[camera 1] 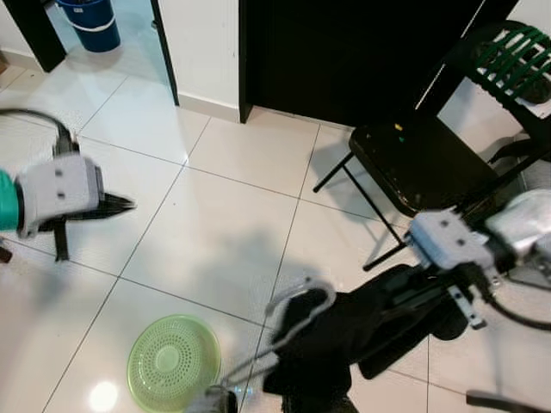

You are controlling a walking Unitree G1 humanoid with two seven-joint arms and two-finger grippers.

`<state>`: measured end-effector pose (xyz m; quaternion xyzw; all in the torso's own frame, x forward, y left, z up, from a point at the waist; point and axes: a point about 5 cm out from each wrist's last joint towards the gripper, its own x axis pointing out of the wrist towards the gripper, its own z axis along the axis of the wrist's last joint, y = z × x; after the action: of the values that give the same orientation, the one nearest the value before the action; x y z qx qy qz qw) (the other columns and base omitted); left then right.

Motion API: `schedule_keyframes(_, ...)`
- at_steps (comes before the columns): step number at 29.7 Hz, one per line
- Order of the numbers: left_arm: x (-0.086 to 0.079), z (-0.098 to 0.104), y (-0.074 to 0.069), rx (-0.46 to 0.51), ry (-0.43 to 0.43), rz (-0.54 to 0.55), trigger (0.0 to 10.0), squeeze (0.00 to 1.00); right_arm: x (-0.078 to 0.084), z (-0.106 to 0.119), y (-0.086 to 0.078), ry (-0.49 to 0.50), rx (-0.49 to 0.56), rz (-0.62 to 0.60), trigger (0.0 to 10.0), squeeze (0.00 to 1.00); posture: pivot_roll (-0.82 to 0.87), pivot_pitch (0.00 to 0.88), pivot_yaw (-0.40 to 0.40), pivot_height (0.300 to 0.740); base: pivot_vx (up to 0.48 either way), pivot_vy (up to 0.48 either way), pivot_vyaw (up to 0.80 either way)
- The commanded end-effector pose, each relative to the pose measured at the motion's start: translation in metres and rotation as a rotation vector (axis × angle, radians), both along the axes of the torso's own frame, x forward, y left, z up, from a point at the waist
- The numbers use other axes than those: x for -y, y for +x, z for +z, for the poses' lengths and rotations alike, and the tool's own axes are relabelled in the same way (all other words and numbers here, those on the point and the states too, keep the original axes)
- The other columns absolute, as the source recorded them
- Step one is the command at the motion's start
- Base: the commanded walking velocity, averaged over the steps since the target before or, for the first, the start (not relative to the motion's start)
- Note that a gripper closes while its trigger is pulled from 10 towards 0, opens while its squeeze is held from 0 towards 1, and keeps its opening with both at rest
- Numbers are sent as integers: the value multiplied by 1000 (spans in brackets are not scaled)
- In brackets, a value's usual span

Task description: Hang hanger

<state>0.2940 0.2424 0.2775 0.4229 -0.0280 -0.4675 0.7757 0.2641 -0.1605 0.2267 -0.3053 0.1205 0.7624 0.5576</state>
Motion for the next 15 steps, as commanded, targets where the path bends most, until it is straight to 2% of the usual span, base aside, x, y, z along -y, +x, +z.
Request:
schedule_keyframes(1, 2, -7, -1, -36, 13, -22, 10000, 0, -1, 5, -1, 4, 20, 5, 10000, 0, -24, 120, 24, 740, 0, 0, 0)
schedule_keyframes(3, 2, -7, 0, -36, 14, -23, 10000, 0, -1, 5, -1, 3, 20, 6, 10000, 0, -24, 120, 24, 740, 0, 0, 0)
schedule_keyframes(5, 12, -13, 0, -45, -14, -50, 10000, 0, -5, 10, 7, 47, 55, -34, 10000, 0, -30, 120, 29, 740, 0, 0, 0)
schedule_keyframes(6, 12, -13, 0, -45, -14, -50, 10000, 0, -5, 10, 7, 47, 55, -34, 10000, 0, -30, 120, 29, 740, 0, 0, 0)
schedule_keyframes(8, 22, -24, -1, -58, -86, -39, 10000, 0, -4, 18, 17, 89, 113, -89, 10000, 0, -40, 123, 28, 740, 0, 0, 0)
schedule_keyframes(9, 22, -24, -1, -58, -86, -39, 10000, 0, -4, 18, 17, 89, 113, -89, 10000, 0, -40, 123, 28, 740, 0, 0, 0)
schedule_keyframes(10, 23, -30, -1, -62, -119, -10, 10000, 0, -3, 22, 20, 103, 138, -105, 10000, 0, -39, 125, 25, 740, 0, 0, 0)
schedule_keyframes(11, 17, -39, 3, -42, -160, 93, 10000, 0, -2, 30, 23, 126, 162, -122, 10000, 0, -40, 126, 21, 740, 0, 0, 0)
schedule_keyframes(12, 17, -39, 3, -42, -160, 93, 10000, 0, -2, 30, 23, 126, 162, -122, 10000, 0, -40, 126, 21, 740, 0, 0, 0)
schedule_keyframes(13, 10, -46, 6, -16, -193, 188, 10000, 0, -2, 37, 25, 149, 177, -135, 10000, 0, -41, 128, 22, 740, 0, 0, 0)
schedule_keyframes(14, 10, -46, 6, -16, -193, 188, 10000, 0, -2, 37, 25, 149, 177, -135, 10000, 0, -41, 128, 22, 740, 0, 0, 0)
schedule_keyframes(15, 2, -51, 9, 1, -258, 294, 10000, 0, -3, 44, 27, 180, 193, -151, 10000, 0, -40, 130, 20, 740, 0, 0, 0)
